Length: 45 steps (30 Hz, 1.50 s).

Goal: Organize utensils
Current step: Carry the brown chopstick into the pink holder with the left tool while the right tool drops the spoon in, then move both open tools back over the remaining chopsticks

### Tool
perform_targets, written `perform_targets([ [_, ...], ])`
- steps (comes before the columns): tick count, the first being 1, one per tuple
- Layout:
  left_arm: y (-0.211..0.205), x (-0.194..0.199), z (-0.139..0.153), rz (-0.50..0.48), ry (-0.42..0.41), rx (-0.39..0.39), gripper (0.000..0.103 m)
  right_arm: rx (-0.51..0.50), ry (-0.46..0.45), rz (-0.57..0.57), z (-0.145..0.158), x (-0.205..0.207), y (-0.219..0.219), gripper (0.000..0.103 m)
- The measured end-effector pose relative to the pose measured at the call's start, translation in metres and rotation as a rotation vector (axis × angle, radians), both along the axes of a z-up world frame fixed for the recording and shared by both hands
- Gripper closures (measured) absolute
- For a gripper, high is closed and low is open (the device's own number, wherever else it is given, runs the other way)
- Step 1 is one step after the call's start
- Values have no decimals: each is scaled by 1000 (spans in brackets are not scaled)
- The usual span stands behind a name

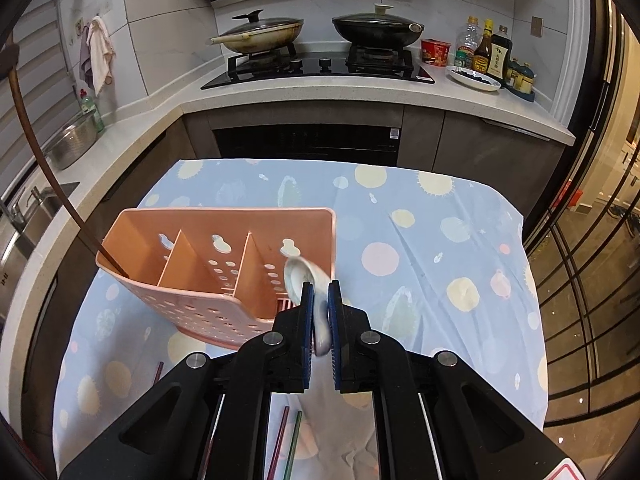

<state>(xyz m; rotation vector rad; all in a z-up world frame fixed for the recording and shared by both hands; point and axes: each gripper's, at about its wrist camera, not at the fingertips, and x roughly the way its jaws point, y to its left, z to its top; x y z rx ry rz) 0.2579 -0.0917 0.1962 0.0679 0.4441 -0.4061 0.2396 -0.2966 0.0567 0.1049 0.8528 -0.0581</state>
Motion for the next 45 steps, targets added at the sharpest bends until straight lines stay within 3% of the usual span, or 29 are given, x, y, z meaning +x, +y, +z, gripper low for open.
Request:
perform_targets([
  [4, 6, 7, -23, 15, 61, -1, 95, 14, -76, -24, 12, -10, 0, 92],
  [8, 17, 1, -36, 33, 74, -6, 71, 41, -127, -46, 22, -28, -1, 89],
  [14, 34, -22, -50, 64, 62, 2, 46, 43, -156, -56, 23, -67, 5, 68],
  [18, 50, -43, -67, 63, 85, 3, 46, 52, -173, -65, 16, -104, 11, 59],
  [34, 84, -138, -211, 55, 370, 101, 41, 26, -40, -159, -76, -226, 43, 57],
  [45, 75, -184, -253, 12, 438, 153, 41, 58, 3, -143, -107, -256, 62, 58],
])
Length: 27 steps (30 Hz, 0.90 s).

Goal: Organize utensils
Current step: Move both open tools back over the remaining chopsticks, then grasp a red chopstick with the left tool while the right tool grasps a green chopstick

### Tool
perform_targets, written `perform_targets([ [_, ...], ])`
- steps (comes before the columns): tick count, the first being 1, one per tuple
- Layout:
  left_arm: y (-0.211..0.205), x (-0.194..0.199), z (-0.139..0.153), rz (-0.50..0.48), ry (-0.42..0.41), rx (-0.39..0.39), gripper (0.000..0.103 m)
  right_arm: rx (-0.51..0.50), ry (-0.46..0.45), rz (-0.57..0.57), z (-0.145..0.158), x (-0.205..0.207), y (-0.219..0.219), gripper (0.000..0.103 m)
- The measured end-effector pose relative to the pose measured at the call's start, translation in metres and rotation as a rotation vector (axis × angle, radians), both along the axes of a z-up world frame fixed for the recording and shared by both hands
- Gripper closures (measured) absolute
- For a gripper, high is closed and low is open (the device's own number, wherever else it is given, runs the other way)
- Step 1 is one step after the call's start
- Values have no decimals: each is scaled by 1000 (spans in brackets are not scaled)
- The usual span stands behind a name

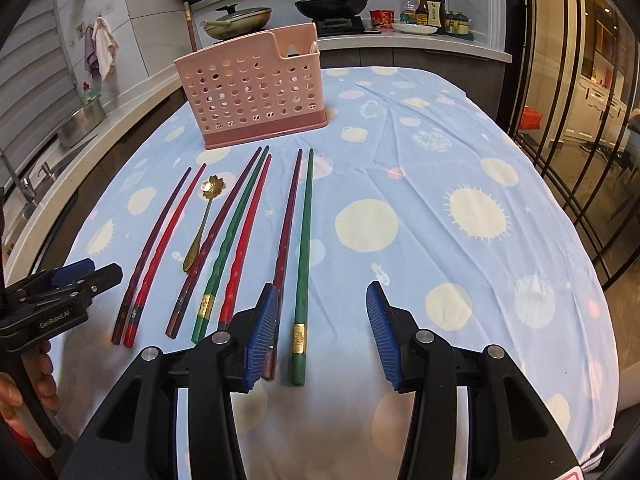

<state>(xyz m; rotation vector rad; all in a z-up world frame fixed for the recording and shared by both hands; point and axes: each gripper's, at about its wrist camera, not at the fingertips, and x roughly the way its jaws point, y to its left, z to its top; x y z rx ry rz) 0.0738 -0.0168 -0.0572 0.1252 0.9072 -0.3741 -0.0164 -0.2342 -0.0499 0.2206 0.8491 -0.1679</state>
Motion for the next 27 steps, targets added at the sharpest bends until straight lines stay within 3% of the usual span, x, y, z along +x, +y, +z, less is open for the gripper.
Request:
perform_targets([
  [14, -2, -15, -14, -4, 36, 22, 41, 2, 39, 26, -18, -5, 9, 67],
  [27, -3, -23, -16, -8, 20, 46, 43, -6, 57, 25, -30, -9, 8, 75],
])
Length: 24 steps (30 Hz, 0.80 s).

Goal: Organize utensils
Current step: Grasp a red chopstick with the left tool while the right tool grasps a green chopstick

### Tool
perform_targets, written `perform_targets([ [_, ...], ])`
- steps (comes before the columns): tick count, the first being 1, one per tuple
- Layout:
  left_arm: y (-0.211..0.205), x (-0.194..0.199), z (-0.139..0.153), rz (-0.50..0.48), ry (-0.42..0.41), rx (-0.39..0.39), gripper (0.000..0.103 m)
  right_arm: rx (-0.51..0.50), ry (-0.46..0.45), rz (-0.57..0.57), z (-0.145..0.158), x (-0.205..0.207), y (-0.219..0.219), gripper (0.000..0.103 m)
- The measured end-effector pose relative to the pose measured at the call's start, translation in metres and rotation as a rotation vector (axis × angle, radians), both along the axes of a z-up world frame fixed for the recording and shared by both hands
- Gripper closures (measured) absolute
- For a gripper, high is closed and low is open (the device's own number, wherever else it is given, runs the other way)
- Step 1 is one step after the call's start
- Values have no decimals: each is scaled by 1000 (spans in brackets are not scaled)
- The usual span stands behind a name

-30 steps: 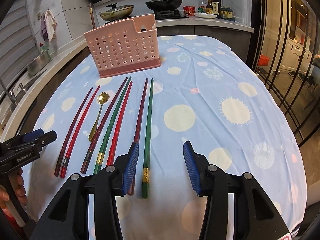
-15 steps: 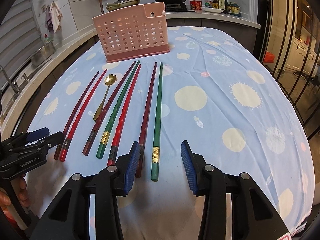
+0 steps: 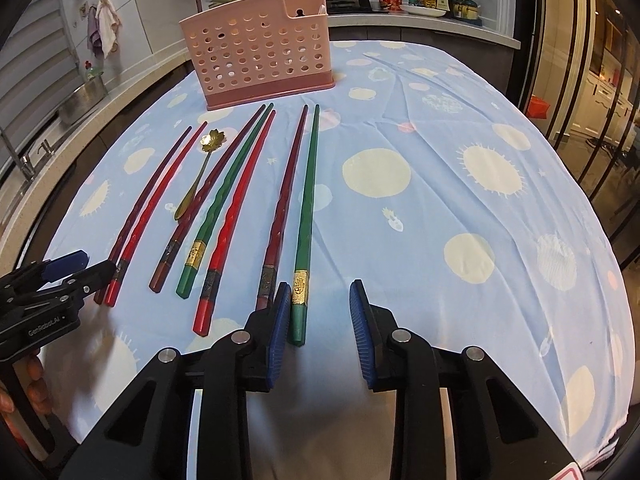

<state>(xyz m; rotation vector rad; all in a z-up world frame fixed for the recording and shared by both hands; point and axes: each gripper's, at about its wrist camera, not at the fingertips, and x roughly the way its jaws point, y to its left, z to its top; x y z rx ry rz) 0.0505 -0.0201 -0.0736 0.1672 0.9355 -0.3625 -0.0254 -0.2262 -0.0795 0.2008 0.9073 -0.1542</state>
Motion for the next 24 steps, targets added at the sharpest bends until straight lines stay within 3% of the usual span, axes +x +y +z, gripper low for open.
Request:
perform_targets([
  [4, 0, -3, 0, -9, -2, 1, 48, -26, 0, 3, 0, 0, 2, 78],
  [6, 0, -4, 1, -15, -1, -3, 53, -39, 0, 6, 0, 0, 4, 85],
  [14, 1, -7, 2, -41, 14, -39, 89, -46, -5, 14, -1, -1, 5, 96],
  [16, 2, -6, 2, -50, 28, -57, 94, -46, -5, 14, 0, -2, 5, 96],
  [24, 6, -5, 6, -58, 67, -107, 96, -28, -11, 13, 4, -5, 3, 96],
])
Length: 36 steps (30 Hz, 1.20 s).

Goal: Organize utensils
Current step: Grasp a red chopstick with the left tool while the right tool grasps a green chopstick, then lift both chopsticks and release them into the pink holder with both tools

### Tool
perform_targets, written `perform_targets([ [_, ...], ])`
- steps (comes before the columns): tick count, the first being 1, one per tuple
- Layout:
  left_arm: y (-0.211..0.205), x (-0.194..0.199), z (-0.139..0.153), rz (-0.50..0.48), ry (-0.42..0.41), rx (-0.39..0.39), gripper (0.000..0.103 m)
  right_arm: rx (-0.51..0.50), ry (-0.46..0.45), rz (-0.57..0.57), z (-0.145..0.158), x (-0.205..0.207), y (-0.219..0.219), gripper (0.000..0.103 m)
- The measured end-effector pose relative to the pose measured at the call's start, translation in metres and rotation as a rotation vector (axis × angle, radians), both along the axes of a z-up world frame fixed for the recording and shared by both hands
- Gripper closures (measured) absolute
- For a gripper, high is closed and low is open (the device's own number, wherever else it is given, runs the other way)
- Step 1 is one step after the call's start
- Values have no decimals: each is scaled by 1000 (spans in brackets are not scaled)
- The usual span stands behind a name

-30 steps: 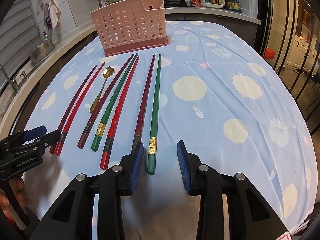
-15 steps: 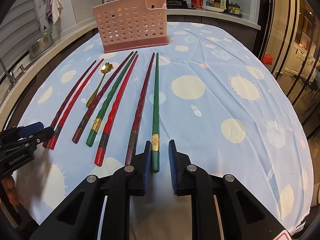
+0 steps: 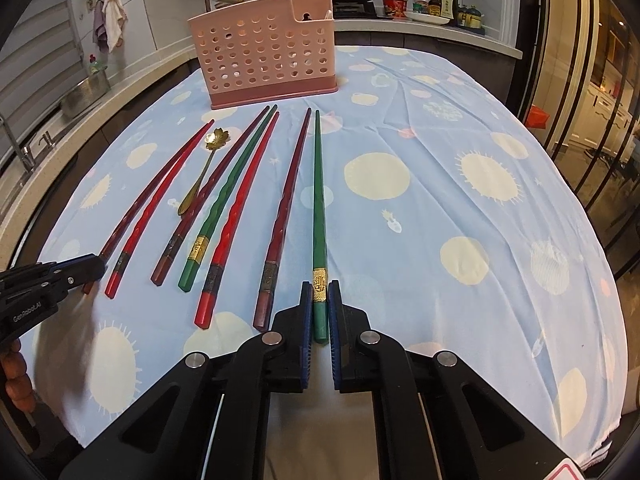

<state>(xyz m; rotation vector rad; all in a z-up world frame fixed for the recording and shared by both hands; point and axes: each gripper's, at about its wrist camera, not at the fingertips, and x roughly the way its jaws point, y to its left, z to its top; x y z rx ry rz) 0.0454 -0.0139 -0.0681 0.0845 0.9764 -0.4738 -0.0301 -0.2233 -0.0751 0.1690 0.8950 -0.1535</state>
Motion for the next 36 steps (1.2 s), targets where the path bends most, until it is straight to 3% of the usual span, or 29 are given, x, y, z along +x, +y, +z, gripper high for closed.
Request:
perform_targets([
  [8, 4, -4, 21, 1, -38, -27, 96, 15, -57, -10, 23, -5, -7, 96],
  [16, 11, 6, 63, 23, -133, -69, 96, 37, -157, -23, 61, 0, -25, 96],
  [25, 0, 30, 112, 25, -265, -102, 96, 9, -305, -30, 115, 21, -40, 96],
  [36, -17, 73, 160, 32, -376, -122, 96, 14, -400, -21, 160, 60, -61, 96],
])
